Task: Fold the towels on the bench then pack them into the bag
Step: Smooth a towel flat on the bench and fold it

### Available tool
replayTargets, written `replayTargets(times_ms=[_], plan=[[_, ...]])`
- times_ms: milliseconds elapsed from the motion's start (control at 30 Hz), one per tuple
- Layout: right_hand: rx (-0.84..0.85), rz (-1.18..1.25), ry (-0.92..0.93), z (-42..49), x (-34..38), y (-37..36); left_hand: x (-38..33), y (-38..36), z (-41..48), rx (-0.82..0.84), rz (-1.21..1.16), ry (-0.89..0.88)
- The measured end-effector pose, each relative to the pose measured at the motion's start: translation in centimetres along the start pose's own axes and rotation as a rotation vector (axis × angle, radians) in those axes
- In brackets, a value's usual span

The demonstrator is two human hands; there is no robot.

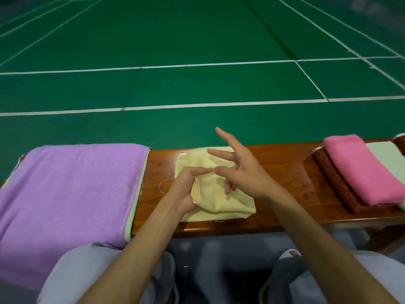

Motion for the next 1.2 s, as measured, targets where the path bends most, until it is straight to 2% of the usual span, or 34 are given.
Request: replayTargets(times_ms=[133, 233, 367, 500, 633, 700, 767, 833, 900, 933, 967, 1067, 1133, 1200], plan=[[-0.220, -0.043, -0.006, -0.2, -1.9, 2.9, -0.8, 2.7, -0.1, -0.091, 0.131, -0.016], [-0.322, -0.309, 0.003, -0.9, -3.3, 4.0, -1.6, 3.6, -0.5, -0.087, 0.153, -0.035], [-0.324, -0.660, 0.028, -1.7, -4.3, 3.4, -2.2, 4.0, -1.0, -0.085, 0.122, -0.027], [-0.376, -0.763, 0.037, -1.6, -4.1, 3.3, -2.5, 5.0, -1.2, -0.099, 0.068, -0.016], [-0.424, -0.819, 0.031, -1.9, -3.7, 3.4, -2.2, 4.4, -1.8, -0.031, 0.055, 0.014], [-0.468, -0.843, 0.055, -2.0, -3.4, 3.5, -3.0, 5.1, -1.9, -0.135, 0.216, -0.052], [-0.488, -0.845, 0.081, -1.9, -3.5, 3.4, -4.7, 6.7, -2.6, -0.362, 0.594, -0.183], [-0.489, -0.850, 0.087, -1.5, -3.9, 3.2, -7.3, 8.0, -4.4, -0.701, 1.044, -0.423], [-0.492, -0.881, 0.062, -0.9, -4.6, 3.3, -8.8, 7.0, -6.0, -0.903, 1.372, -0.670], [-0.488, -0.893, 0.047, -0.5, -5.0, 3.3, -9.0, 6.1, -6.2, -0.899, 1.463, -0.762], [-0.470, -0.895, 0.038, -0.1, -5.4, 3.2, -8.9, 5.0, -5.7, -0.813, 1.523, -0.825], [-0.321, -0.903, 0.040, 1.1, -6.6, 1.6, -6.6, 1.0, -3.0, -0.387, 1.858, -0.909], [-0.217, -0.938, 0.074, 1.4, -6.9, 0.1, -4.2, -0.4, -1.8, -0.188, 2.052, -0.899], [-0.153, -1.000, 0.122, 1.3, -6.7, -1.3, -2.1, -0.2, -1.0, -0.100, 2.119, -0.807]])
Point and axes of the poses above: each hand's wrist, its own z-axis towards the middle knuckle, its own y-axis out of the back of the hand, x = y × z, the point moved 8 cm from there along z, towards the middle knuckle, and after that the axes turned 7 degrees about -y, right-handed, at the moved point
